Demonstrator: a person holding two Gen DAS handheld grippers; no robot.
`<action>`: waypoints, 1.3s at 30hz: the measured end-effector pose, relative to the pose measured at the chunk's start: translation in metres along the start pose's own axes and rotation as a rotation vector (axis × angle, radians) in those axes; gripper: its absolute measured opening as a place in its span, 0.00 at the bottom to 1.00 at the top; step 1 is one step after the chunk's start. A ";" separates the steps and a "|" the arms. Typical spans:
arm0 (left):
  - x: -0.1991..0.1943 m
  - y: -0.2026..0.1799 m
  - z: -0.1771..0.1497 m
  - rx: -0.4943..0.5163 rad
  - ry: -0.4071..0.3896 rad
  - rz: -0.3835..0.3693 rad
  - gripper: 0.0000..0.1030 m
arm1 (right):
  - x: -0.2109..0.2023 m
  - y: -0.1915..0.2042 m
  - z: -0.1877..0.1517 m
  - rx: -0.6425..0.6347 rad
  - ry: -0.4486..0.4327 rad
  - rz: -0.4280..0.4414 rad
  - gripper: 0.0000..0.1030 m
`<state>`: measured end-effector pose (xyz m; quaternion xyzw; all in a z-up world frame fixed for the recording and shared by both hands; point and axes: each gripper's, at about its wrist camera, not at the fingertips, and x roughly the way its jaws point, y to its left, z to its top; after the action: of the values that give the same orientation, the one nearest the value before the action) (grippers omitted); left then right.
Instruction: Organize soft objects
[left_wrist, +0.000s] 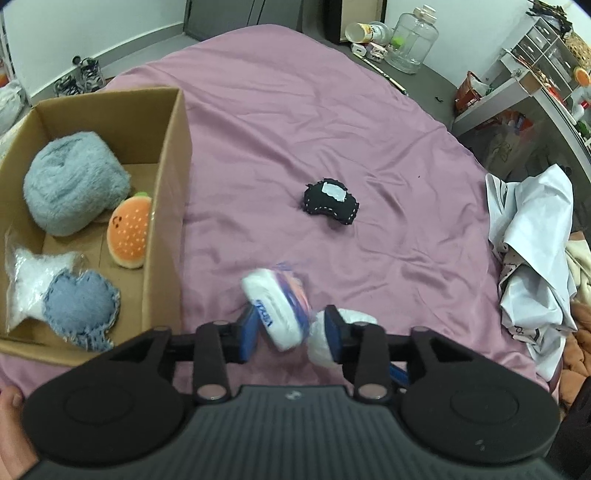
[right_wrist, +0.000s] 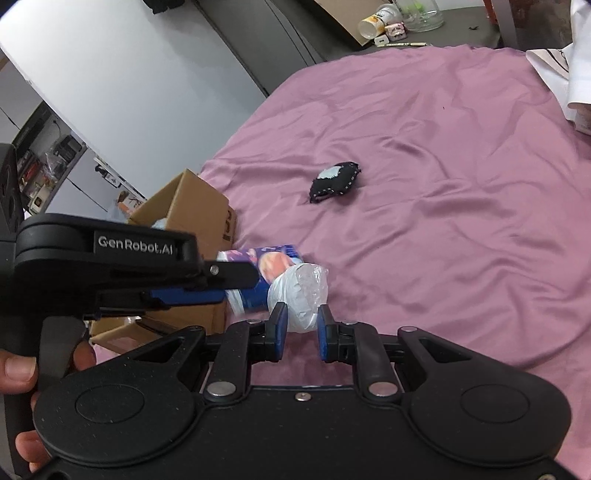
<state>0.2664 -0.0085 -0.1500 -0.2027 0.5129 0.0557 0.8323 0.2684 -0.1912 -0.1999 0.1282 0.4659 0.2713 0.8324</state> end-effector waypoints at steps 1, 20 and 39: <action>0.002 -0.001 0.000 0.004 -0.001 0.004 0.40 | 0.000 -0.001 0.000 0.003 0.000 -0.004 0.17; 0.044 0.005 0.013 -0.103 -0.007 0.049 0.43 | 0.011 -0.022 0.003 0.026 0.019 -0.143 0.31; 0.085 -0.025 0.026 0.059 0.063 0.143 0.76 | 0.033 -0.013 0.008 0.001 0.043 -0.158 0.64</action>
<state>0.3350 -0.0306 -0.2070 -0.1424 0.5532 0.0934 0.8154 0.2930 -0.1831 -0.2252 0.0856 0.4924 0.2075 0.8409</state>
